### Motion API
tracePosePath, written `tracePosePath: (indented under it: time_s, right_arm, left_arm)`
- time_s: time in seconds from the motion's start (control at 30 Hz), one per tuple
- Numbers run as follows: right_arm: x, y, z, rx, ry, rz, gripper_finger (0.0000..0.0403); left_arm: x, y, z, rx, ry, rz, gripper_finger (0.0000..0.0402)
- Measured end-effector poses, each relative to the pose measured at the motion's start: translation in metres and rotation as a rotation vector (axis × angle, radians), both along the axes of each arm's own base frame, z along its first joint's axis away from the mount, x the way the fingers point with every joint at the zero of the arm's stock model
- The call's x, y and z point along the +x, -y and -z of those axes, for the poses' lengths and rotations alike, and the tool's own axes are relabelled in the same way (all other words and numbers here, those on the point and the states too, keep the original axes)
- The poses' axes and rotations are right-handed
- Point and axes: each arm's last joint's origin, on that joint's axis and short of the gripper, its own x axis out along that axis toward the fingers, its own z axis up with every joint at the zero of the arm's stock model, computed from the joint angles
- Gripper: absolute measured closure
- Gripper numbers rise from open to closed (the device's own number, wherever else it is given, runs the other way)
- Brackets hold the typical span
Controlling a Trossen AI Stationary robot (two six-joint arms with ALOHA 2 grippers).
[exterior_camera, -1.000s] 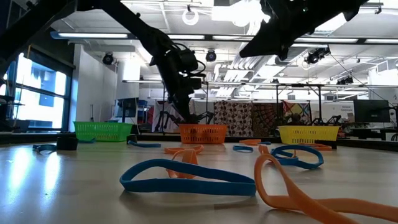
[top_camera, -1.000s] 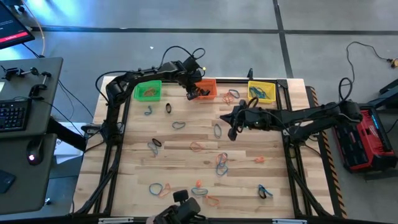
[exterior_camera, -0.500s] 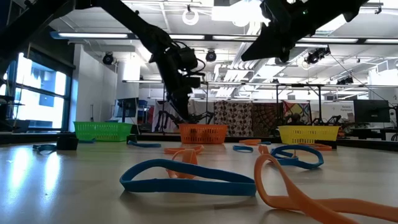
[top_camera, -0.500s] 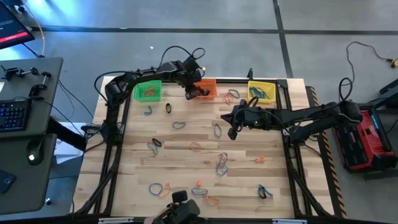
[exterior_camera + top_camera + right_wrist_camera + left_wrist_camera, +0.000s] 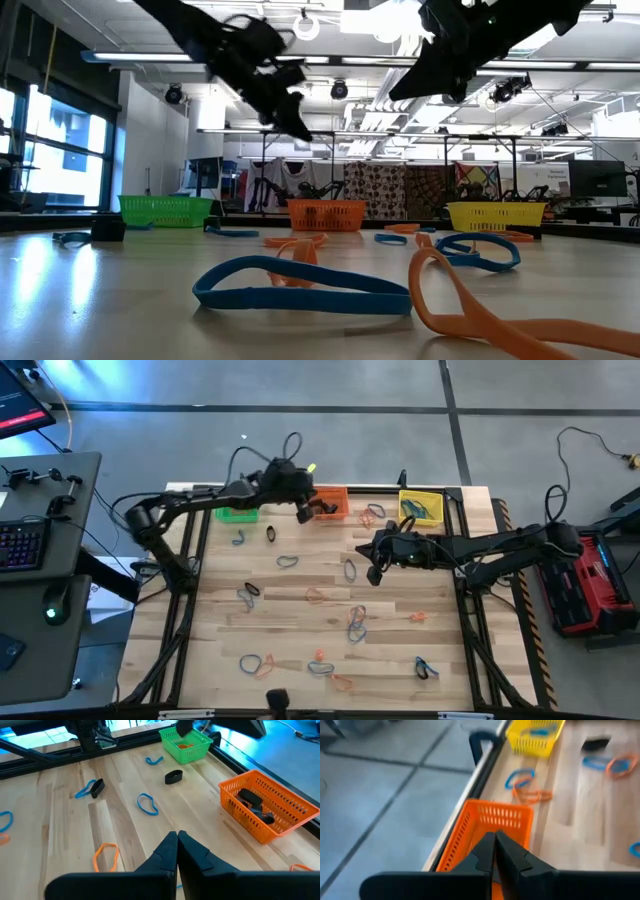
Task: Sort rubber bands into baskets
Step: Put the blue rubber band into the yellow bin
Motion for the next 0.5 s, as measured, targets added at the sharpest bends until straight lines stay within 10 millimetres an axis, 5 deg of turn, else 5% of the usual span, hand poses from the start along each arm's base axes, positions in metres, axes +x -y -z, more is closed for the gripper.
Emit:
tracePosePath:
  time_s: [0.3, 0.5]
  right_arm:
    - [0.02, -0.001, 0.03, 0.05, -0.078, 0.017, 0.0397]
    - [0.032, -0.005, 0.058, 0.088, -0.153, 0.073, 0.0343]
  left_arm:
    - [-0.039, 0.052, -0.007, 0.064, 0.2, 0.057, 0.0401]
    - [-0.06, 0.077, 0.007, 0.054, 0.293, 0.083, 0.0401]
